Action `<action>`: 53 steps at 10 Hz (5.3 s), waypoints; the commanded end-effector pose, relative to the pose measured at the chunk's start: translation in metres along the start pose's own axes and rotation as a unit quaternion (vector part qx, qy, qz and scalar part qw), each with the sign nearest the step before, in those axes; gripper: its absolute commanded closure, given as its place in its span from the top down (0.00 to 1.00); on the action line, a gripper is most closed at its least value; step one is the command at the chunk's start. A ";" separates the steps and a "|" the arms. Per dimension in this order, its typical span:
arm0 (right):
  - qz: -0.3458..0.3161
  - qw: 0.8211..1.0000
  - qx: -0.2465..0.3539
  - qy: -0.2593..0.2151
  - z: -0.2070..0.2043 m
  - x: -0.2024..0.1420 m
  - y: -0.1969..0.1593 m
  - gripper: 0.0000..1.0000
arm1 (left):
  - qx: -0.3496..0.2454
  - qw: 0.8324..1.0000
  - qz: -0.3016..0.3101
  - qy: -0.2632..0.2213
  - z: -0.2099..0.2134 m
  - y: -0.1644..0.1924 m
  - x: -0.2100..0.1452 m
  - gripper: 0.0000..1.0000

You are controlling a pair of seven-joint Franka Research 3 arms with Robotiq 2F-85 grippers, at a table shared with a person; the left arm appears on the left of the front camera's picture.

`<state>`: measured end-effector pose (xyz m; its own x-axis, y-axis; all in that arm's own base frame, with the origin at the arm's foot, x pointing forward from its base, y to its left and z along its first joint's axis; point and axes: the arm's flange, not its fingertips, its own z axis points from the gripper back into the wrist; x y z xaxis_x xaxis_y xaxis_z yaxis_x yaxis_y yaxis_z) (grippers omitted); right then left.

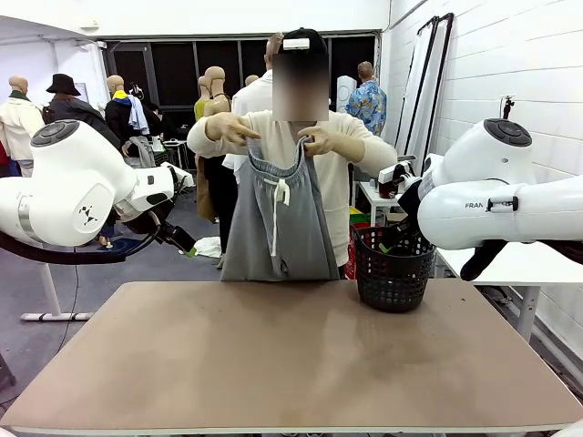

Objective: Fold the training pants.
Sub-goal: Grab both ends of the Training pants handed by a person.

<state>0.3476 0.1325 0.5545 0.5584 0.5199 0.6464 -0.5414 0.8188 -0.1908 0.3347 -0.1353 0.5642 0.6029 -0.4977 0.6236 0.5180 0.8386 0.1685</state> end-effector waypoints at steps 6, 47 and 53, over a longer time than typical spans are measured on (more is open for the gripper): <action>0.000 1.000 0.000 0.000 0.000 0.000 0.000 1.00 | -0.006 1.000 0.003 0.001 0.000 0.000 0.000 1.00; 0.000 1.000 0.000 0.000 0.000 0.000 0.000 1.00 | -0.006 1.000 0.003 0.001 0.000 0.000 0.000 1.00; 0.000 1.000 0.000 0.000 0.000 0.000 0.000 1.00 | -0.006 1.000 0.003 0.001 0.000 0.000 0.000 1.00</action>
<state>0.3476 0.1325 0.5545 0.5584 0.5199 0.6464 -0.5414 0.8188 -0.1908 0.3347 -0.1353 0.5642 0.6029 -0.4977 0.6236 0.5180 0.8386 0.1684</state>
